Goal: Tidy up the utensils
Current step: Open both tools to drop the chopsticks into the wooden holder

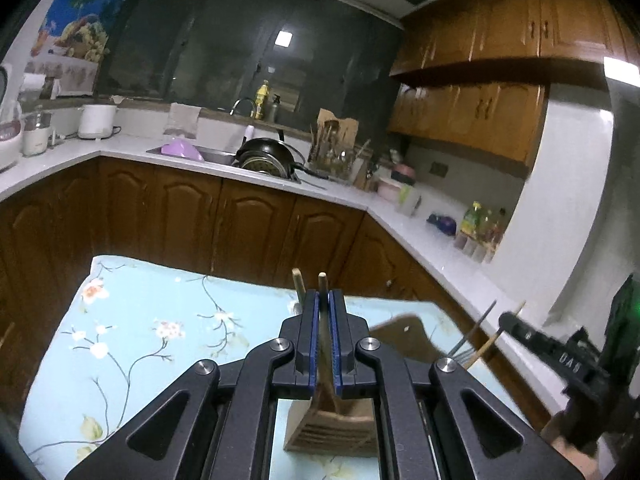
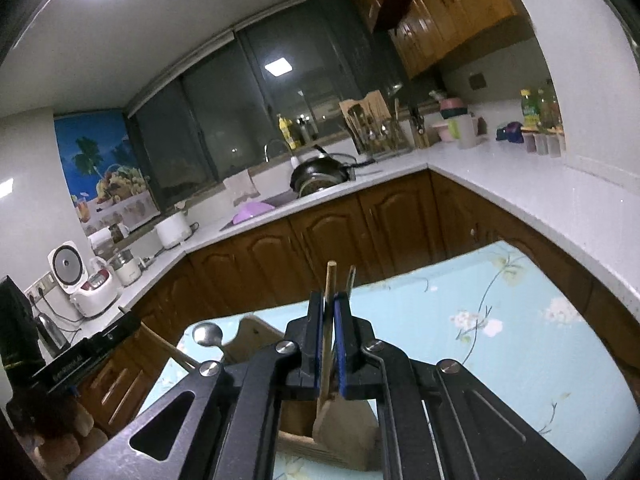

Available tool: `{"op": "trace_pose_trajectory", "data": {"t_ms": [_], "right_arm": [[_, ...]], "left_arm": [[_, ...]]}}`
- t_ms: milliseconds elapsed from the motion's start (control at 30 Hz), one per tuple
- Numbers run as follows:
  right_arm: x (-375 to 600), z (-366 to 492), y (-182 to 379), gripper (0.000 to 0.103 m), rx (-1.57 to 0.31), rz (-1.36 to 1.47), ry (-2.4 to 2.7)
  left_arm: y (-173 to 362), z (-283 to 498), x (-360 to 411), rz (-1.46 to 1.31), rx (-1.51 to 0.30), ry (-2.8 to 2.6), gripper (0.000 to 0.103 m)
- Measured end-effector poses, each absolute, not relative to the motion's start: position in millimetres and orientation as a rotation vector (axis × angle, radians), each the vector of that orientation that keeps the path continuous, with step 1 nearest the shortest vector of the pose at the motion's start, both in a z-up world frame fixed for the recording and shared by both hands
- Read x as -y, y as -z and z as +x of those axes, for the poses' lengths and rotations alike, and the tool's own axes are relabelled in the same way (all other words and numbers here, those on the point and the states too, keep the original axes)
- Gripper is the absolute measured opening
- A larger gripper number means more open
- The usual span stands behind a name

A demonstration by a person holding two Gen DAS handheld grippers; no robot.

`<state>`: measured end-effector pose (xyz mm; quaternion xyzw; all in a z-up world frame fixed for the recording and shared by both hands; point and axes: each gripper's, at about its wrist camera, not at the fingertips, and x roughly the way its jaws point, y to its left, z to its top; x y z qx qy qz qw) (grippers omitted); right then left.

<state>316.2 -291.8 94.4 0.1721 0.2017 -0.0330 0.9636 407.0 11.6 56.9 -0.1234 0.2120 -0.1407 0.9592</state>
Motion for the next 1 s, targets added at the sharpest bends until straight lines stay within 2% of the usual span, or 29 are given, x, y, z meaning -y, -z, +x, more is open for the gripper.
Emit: {"op": "trace_pose_trajectory", "data": {"t_ms": [300,433,467,500,533,567,667,700,733,800,833,1000], "right_arm": [[297,321,-96,0.006,-0.437,0.368,0.058],[304,321,-96,0.014,-0.440,0.410,0.044],[307,319,-96,0.026,-0.437,0.424,0.033],[309,317,-97,0.047,-0.428,0.438,0.024],[312,311,-100,0.062,-0.408,0.455,0.017],[314,306,-102,0.066,-0.387,0.463,0.015],[319,295,-108,0.075,-0.357,0.469,0.013],[319,293,-109,0.084,-0.356,0.472,0.010],[321,289,-110,0.089,-0.355,0.480,0.007],[322,281,-110,0.091,-0.355,0.489,0.002],[322,277,-110,0.093,-0.359,0.491,-0.001],[318,251,-105,0.094,-0.403,0.490,-0.004]], "left_arm": [[-74,400,-19,-0.235,-0.420,0.288,0.004],[-75,398,-16,-0.203,-0.440,0.287,0.005],[-77,399,-17,-0.212,-0.451,0.293,0.008],[-79,398,-18,-0.222,-0.455,0.297,0.011],[-82,395,-20,-0.232,-0.454,0.295,0.022],[-84,391,-23,-0.242,-0.443,0.293,0.035],[-89,378,-27,-0.244,-0.426,0.277,0.052],[-89,374,-28,-0.245,-0.432,0.270,0.055],[-88,369,-29,-0.248,-0.429,0.275,0.061],[-88,358,-33,-0.257,-0.428,0.272,0.070],[-88,351,-35,-0.257,-0.430,0.253,0.079],[-83,316,-39,-0.230,-0.458,0.194,0.091]]}}
